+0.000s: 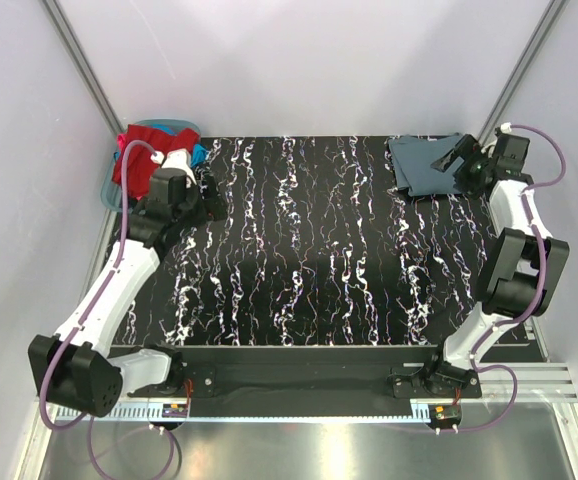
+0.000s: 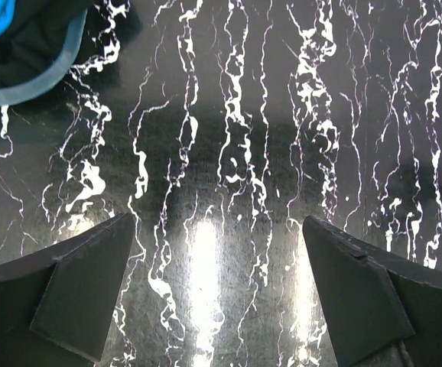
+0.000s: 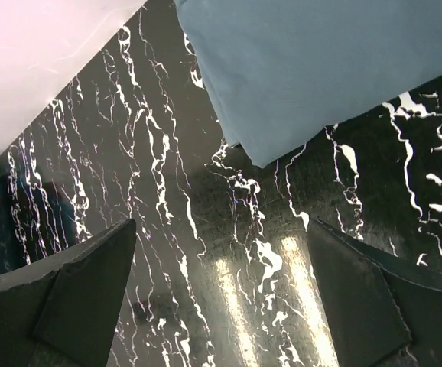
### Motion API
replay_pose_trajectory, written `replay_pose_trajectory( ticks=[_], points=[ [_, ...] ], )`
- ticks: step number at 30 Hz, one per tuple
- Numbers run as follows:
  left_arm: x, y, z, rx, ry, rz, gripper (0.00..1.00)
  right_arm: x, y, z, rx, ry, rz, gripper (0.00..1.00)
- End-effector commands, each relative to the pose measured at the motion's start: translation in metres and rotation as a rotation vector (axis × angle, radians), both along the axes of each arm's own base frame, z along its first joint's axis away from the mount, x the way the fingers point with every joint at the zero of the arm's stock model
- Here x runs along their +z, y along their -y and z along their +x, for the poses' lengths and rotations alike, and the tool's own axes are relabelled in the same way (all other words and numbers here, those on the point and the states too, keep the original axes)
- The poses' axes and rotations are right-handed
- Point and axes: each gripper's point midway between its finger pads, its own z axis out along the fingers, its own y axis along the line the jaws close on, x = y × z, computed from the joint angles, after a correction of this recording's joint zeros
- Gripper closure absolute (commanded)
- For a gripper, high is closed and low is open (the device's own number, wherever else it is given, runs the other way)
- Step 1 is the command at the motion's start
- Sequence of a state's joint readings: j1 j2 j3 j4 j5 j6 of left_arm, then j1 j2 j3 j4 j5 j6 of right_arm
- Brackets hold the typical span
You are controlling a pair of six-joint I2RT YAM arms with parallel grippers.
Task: Fold and stack the t-shirts
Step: Reset both grippers
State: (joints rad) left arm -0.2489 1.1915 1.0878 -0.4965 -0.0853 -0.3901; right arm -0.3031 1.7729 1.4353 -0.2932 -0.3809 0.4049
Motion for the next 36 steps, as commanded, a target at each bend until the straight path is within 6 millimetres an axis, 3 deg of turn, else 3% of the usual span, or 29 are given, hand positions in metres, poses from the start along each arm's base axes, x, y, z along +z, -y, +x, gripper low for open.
replay_pose_trajectory(
  ticks=[1,4,10,16,19,21,25,27,28,29,31,32,34,35,36],
  points=[
    [0.029,0.004,0.007,-0.004,0.123,-0.037,0.01,0.057,0.007,0.012,-0.053,0.168,-0.037,0.00],
    [0.026,0.008,0.009,-0.015,0.109,-0.048,0.01,0.060,-0.001,0.015,-0.021,0.178,0.007,0.00],
    [0.024,0.012,0.010,-0.010,0.093,-0.085,0.01,0.043,0.004,0.030,-0.068,0.146,0.066,0.00],
    [0.021,0.011,0.011,0.020,0.077,-0.102,0.01,0.052,-0.008,0.030,-0.023,0.162,0.118,0.00],
    [0.020,0.005,0.014,0.063,0.070,-0.127,0.01,0.072,-0.034,0.029,0.067,0.191,0.237,0.00],
    [0.025,-0.003,0.021,0.095,0.075,-0.170,0.01,0.085,-0.069,0.030,0.189,0.224,0.306,0.00],
    [0.031,-0.007,0.034,0.100,0.074,-0.224,0.01,0.085,-0.100,0.031,0.184,0.216,0.180,0.00],
    [0.035,-0.016,0.038,0.120,0.086,-0.219,0.01,0.081,-0.088,0.033,0.034,0.177,0.059,0.00],
    [0.036,-0.019,0.038,0.130,0.088,-0.217,0.01,0.080,-0.095,0.032,0.016,0.171,0.018,0.00],
    [0.034,-0.022,0.039,0.135,0.085,-0.210,0.01,0.075,-0.085,0.035,-0.050,0.163,-0.021,0.00],
    [0.033,-0.028,0.039,0.146,0.084,-0.196,0.01,0.060,-0.076,0.038,-0.101,0.138,-0.066,0.00],
    [0.032,-0.030,0.039,0.150,0.084,-0.189,0.01,0.039,-0.060,0.040,-0.171,0.084,-0.109,0.00],
    [0.028,-0.035,0.040,0.158,0.076,-0.175,0.01,0.028,-0.052,0.044,-0.167,0.054,-0.189,0.00],
    [0.028,-0.036,0.040,0.162,0.074,-0.173,0.01,0.008,-0.043,0.046,-0.183,0.003,-0.233,0.00],
    [0.025,-0.039,0.039,0.170,0.059,-0.170,0.01,0.011,-0.040,0.051,-0.179,0.001,-0.265,0.00]
  ],
)
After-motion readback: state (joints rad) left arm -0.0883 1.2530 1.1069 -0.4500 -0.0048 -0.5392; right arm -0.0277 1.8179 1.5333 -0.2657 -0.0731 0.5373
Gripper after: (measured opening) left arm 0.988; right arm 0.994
